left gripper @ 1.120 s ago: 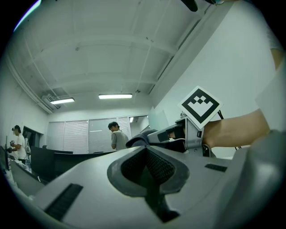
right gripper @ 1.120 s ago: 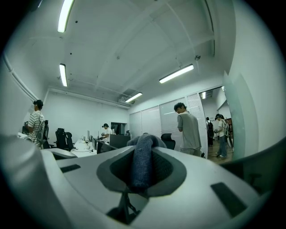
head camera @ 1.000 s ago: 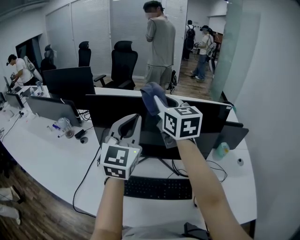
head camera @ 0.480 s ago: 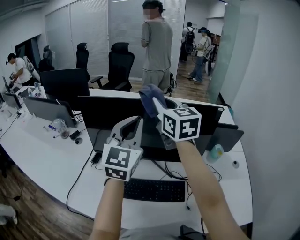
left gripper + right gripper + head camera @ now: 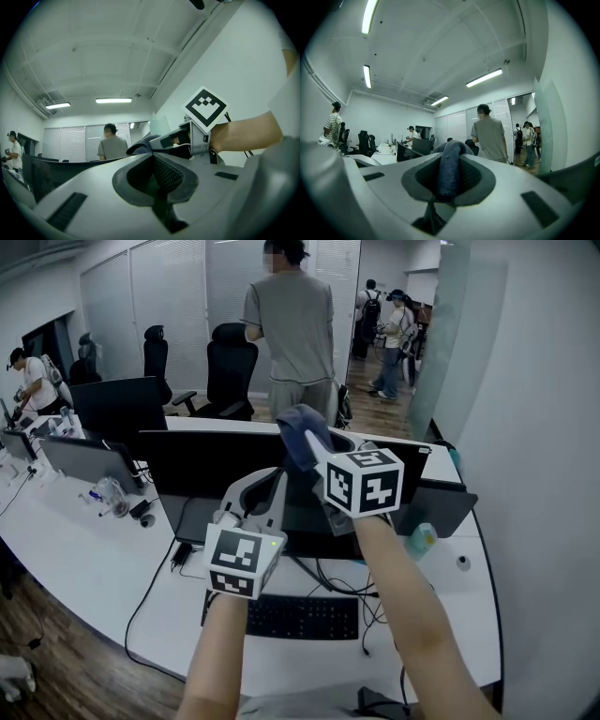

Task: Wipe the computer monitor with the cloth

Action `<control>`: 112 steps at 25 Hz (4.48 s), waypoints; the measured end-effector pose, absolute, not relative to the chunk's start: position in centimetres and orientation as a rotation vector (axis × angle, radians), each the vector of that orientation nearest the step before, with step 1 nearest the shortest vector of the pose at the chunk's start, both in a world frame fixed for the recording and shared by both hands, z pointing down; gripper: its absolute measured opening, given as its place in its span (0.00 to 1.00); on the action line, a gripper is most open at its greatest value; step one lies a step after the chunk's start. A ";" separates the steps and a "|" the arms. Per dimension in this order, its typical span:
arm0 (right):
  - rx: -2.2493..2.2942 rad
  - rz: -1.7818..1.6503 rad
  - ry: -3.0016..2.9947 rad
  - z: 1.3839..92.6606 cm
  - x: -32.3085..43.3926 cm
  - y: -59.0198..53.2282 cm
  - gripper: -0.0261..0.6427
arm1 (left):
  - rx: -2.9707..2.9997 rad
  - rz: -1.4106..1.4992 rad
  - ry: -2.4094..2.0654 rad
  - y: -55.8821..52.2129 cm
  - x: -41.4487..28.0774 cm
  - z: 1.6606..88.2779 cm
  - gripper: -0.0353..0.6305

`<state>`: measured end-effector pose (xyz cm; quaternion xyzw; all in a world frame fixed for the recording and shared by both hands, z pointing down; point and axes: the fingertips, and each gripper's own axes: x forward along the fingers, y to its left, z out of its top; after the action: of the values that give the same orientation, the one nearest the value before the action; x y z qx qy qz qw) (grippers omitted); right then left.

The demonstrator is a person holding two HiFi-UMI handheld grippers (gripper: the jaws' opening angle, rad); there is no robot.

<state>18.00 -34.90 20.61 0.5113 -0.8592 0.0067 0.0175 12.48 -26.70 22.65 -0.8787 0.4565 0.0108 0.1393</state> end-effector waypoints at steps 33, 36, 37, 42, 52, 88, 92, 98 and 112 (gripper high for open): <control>1.691 0.036 -2.645 20.8 28.8 -32.9 0.14 | -2.585 0.016 1.241 -24.9 21.3 23.4 0.06; 1.715 0.039 -2.633 20.8 30.1 -32.6 0.14 | -2.593 0.016 1.221 -24.5 22.5 23.4 0.06; 1.723 0.041 -2.629 20.8 30.6 -32.5 0.14 | -2.596 0.019 1.214 -24.4 22.9 23.4 0.06; 1.754 0.037 -2.606 20.9 32.3 -32.1 0.14 | -2.609 0.033 1.194 -24.0 24.3 23.4 0.06; 1.793 0.026 -2.559 20.7 35.7 -31.6 0.14 | -2.641 0.063 1.196 -23.5 26.4 24.1 0.06; 1.996 -0.002 -2.486 21.0 45.2 -29.1 0.14 | -2.704 0.027 1.098 -22.4 32.6 26.0 0.06; 2.008 -0.007 -2.452 21.4 46.2 -29.1 0.14 | -2.709 0.024 1.087 -22.4 33.1 26.1 0.06; 1.994 -0.034 -2.407 22.0 46.3 -28.9 0.14 | -2.714 0.021 1.073 -22.2 33.5 26.2 0.06; 1.889 -0.100 -2.373 23.6 43.5 -30.0 0.14 | -2.704 0.014 1.102 -22.7 32.7 26.4 0.06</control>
<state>43.45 -29.96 23.59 0.6214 -0.7809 -0.0330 0.0534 32.66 -22.66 26.37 -0.9204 0.3750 0.0046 0.1107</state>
